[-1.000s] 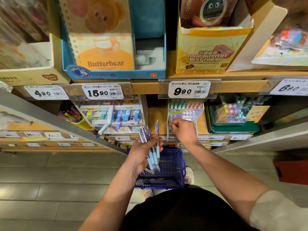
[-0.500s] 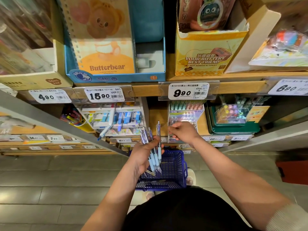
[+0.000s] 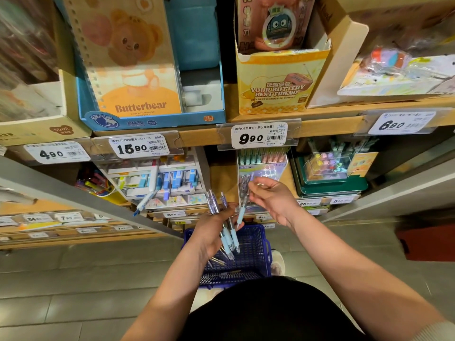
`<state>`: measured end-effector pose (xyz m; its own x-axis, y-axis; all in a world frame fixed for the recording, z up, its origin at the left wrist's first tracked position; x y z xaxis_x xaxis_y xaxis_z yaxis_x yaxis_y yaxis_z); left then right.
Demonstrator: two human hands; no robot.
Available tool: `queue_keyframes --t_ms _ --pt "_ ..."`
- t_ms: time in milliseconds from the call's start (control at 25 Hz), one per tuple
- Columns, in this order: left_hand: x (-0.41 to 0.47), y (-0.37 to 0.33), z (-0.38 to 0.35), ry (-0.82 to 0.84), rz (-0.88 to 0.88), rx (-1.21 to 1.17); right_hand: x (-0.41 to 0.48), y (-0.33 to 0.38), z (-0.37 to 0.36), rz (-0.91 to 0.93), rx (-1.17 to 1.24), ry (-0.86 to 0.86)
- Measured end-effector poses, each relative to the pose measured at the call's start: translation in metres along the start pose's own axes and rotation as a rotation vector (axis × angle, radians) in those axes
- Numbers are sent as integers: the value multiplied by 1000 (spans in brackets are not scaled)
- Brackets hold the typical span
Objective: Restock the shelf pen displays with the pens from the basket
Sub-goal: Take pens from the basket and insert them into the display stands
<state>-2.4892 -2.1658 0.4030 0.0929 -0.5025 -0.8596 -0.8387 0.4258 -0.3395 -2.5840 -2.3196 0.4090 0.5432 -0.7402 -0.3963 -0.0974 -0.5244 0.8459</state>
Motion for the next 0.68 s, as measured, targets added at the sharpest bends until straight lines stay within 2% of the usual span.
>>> queue_keyframes --t_ms 120,280,440,680 --pt "-1 1 1 -12 0 14 10 27 33 144 -94 -177" --pt "-3 -1 -1 -13 -34 37 14 54 50 341 -391 -259" --pt "-5 -4 -3 10 -78 53 15 58 36 486 -668 -258" --pt "-8 -11 5 3 -97 -3 26 38 23 510 -833 -196"
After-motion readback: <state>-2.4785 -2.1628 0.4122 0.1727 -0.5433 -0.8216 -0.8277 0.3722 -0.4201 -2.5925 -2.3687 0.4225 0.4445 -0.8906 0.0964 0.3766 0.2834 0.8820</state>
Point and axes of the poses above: each hand's wrist, its own x-axis towards the middle knuckle, its own z-axis out of the back of the hand, y = z × x, the point moved 10 cm from there along x, towards the middle knuckle, and after that the axes turned 13 degrees about z, right-handed, at the moved point
